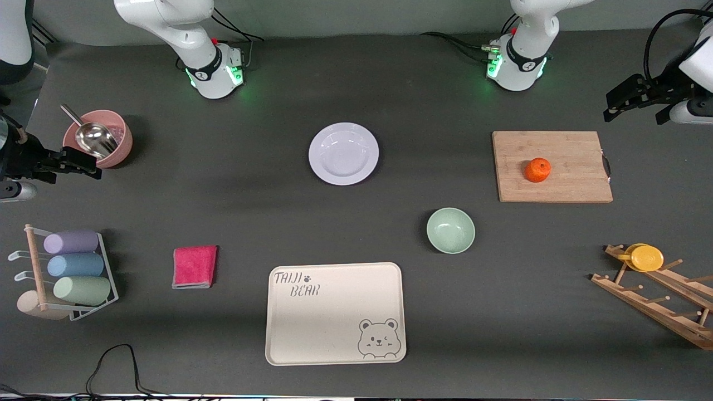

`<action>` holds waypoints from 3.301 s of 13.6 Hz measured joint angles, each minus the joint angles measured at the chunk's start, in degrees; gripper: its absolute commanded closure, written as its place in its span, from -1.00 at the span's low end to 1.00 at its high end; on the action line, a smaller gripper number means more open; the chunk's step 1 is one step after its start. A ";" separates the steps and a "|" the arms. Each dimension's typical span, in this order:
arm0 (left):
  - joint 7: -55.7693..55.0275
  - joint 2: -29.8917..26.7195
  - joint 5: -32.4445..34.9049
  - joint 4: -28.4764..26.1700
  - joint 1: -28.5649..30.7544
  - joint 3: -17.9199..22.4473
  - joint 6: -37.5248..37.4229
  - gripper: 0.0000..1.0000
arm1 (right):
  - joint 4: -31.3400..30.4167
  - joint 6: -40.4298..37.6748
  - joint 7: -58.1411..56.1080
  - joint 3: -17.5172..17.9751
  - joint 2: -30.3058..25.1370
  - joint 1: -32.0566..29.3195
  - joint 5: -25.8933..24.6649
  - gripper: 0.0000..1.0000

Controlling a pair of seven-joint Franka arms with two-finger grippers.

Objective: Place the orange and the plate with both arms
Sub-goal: 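Reach the left gripper down to the orange on the cutting board, then grasp the orange with the left gripper while the right gripper approaches the plate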

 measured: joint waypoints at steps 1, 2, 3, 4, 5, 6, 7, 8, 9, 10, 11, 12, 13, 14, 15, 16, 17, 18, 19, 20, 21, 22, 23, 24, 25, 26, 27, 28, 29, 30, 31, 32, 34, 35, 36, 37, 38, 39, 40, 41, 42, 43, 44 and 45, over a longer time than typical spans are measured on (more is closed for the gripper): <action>0.00 0.00 0.04 0.00 0.00 0.00 -0.03 -1.00 | 0.00 0.02 0.00 0.00 -0.01 0.00 0.00 -1.00; 0.02 0.00 0.09 0.00 -0.01 -0.02 -0.07 -1.00 | 0.00 0.05 0.01 0.00 -0.05 0.00 0.00 -1.00; 0.02 0.01 0.12 0.00 -0.02 -0.04 -0.10 -1.00 | 0.00 0.05 0.01 -0.01 -0.08 0.00 0.00 -1.00; 0.02 0.07 0.17 -0.01 -0.01 -0.03 -0.19 -1.00 | 0.00 0.06 0.01 -0.02 -0.10 0.00 0.00 -1.00; 0.02 0.27 0.24 -0.05 -0.01 -0.02 -0.52 -1.00 | 0.00 0.06 0.02 -0.04 -0.12 0.00 0.00 -1.00; 0.01 0.69 0.49 -0.26 -0.02 -0.03 -1.20 -1.00 | 0.00 0.06 0.02 -0.05 -0.12 -0.01 0.00 -1.00; -0.06 1.20 0.97 -0.97 -0.01 -0.03 -1.64 -1.00 | 0.00 0.06 0.02 -0.06 -0.12 -0.01 0.00 -1.00; -0.23 1.70 1.43 -2.60 0.02 0.02 -1.37 -1.00 | -0.03 0.06 0.03 -0.05 -0.13 -0.01 0.00 -1.00; -0.42 2.14 1.71 -5.02 0.05 0.08 -0.01 -1.00 | -0.15 0.02 0.39 -0.04 -0.20 -0.01 0.00 -1.00; -0.51 2.36 1.82 -7.92 0.08 0.14 2.13 -1.00 | -0.65 0.00 1.27 0.04 -0.68 0.02 0.11 -1.00; -0.56 2.29 1.88 -11.25 0.09 0.23 4.85 -1.00 | -1.98 0.01 2.16 0.16 -1.86 0.22 0.42 -1.00; -0.59 1.89 1.94 -14.76 0.11 0.29 8.11 -1.00 | -3.98 0.11 3.34 0.23 -3.77 0.92 0.87 -1.00; -0.59 0.95 2.00 -19.01 0.11 0.29 12.30 -1.00 | -6.34 0.29 5.32 0.34 -6.20 2.02 1.17 -1.00; -0.59 -0.73 2.03 -24.38 0.06 0.25 17.64 -1.00 | -9.03 0.48 8.08 0.50 -9.17 3.74 1.37 -1.00; -0.59 -2.53 2.04 -29.60 0.02 0.16 22.84 -1.00 | -11.01 0.81 11.07 0.63 -11.59 5.90 1.47 -1.00; -0.59 -4.50 2.04 -35.54 0.00 0.03 28.66 -1.00 | -12.83 1.21 15.30 0.78 -13.93 9.15 1.56 -1.00; -0.59 -5.74 2.04 -40.41 0.00 -0.04 34.08 -1.00 | -13.97 1.38 19.69 0.90 -15.45 12.57 1.59 -1.00; -0.59 -6.39 2.04 -44.52 -0.01 -0.09 39.16 -1.00 | -14.71 1.52 23.85 1.03 -16.33 15.75 1.61 -1.00; -0.59 -6.65 2.04 -48.23 -0.02 -0.13 44.25 -1.00 | -15.23 1.82 27.69 1.15 -16.81 18.77 1.62 -1.00; -0.59 -6.64 2.04 -51.80 -0.02 -0.16 49.35 -1.00 | -15.60 2.26 30.71 1.27 -17.11 21.33 1.62 -1.00; -0.59 -6.62 2.04 -55.04 -0.02 -0.16 53.75 -1.00 | -15.97 2.49 33.13 1.33 -17.38 23.44 1.62 -1.00; -0.59 -6.62 2.04 -57.88 -0.02 -0.17 57.48 -1.00 | -16.40 2.64 35.37 1.36 -17.76 25.24 1.62 -1.00; -0.59 -6.58 2.04 -60.00 -0.03 -0.18 60.38 -1.00 | -17.21 2.78 37.04 1.39 -18.39 26.71 1.62 -1.00; -0.59 -6.43 2.04 -61.42 -0.03 -0.19 62.80 -1.00 | -18.49 3.20 37.98 1.41 -19.34 27.92 1.62 -1.00; -0.59 -5.97 2.04 -62.36 -0.03 -0.19 65.20 -1.00 | -20.23 3.74 38.52 1.43 -20.62 28.80 1.62 -1.00; -0.59 -5.03 2.04 -63.10 -0.03 -0.19 67.98 -1.00 | -22.35 4.20 38.70 1.42 -22.19 29.27 1.62 -1.00; -0.59 -3.78 2.04 -63.71 -0.03 -0.18 70.75 -1.00 | -24.58 4.83 38.71 1.42 -23.84 29.45 1.62 -1.00; -0.59 -2.27 2.04 -64.24 -0.03 -0.18 73.86 -1.00 | -26.97 5.63 38.71 1.41 -25.46 29.50 1.62 -1.00; -0.59 -0.56 2.04 -64.71 -0.03 -0.18 77.23 -1.00 | -29.42 6.63 38.70 1.41 -26.97 29.51 1.62 -1.00; -0.59 1.27 2.04 -65.01 -0.03 -0.18 80.34 -1.00 | -31.83 7.69 38.55 1.41 -28.31 29.53 1.62 -1.00; -0.59 3.22 2.04 -65.17 -0.03 -0.18 83.02 -1.00 | -34.06 8.73 38.00 1.39 -29.41 29.58 1.62 -1.00; -0.60 5.02 2.03 -65.23 -0.03 -0.17 84.91 -1.00 | -35.80 9.48 36.97 1.33 -30.14 29.61 1.82 -1.00; -1.60 7.64 2.01 -65.28 -0.06 -0.15 86.23 -1.00 | -38.19 10.61 33.65 0.54 -30.77 29.60 4.49 -1.00; -2.76 8.31 2.01 -65.31 -0.38 -0.16 86.23 -1.00 | -39.13 11.02 31.73 -0.40 -30.82 29.58 5.89 -1.00; -4.18 8.69 2.01 -65.39 -1.34 -0.17 86.23 -1.00 | -40.04 11.35 29.77 -1.71 -30.82 29.56 7.11 -1.00; -5.64 8.89 2.01 -65.45 -2.59 -0.20 86.23 -1.00 | -41.06 11.47 27.26 -3.36 -30.83 29.51 9.16 -1.00; -6.56 9.03 2.01 -65.47 -3.53 -0.23 86.23 -1.00 | -42.32 11.80 24.18 -5.16 -30.83 29.35 11.99 -1.00; -6.87 9.13 2.01 -65.49 -3.94 -0.23 86.23 -0.99 | -43.95 12.73 20.80 -6.97 -30.83 29.03 14.84 -1.00; -6.87 9.25 2.01 -65.52 -4.00 -0.20 86.23 -0.98 | -46.16 14.36 17.58 -8.66 -30.83 28.75 17.41 -1.00; -6.84 9.32 2.01 -65.54 -3.99 -0.13 86.23 -0.98 | -48.29 16.49 15.55 -9.64 -30.82 28.60 19.08 -1.00; -6.80 9.37 2.01 -65.57 -3.99 -0.10 86.23 -0.96 | -50.40 19.00 13.70 -10.17 -30.82 28.57 21.17 -1.00; -6.78 9.46 2.01 -65.60 -3.99 -0.09 86.23 -0.94 | -52.67 21.64 11.19 -10.34 -30.82 28.57 24.51 -1.00; -6.75 9.64 2.01 -65.62 -3.99 -0.09 86.23 -0.82 | -54.84 23.89 8.10 -10.34 -30.81 28.57 28.31 -1.00; -6.55 9.93 2.01 -65.63 -3.99 -0.07 86.23 -0.62 | -56.87 25.81 4.77 -10.35 -30.76 28.54 31.67 -1.00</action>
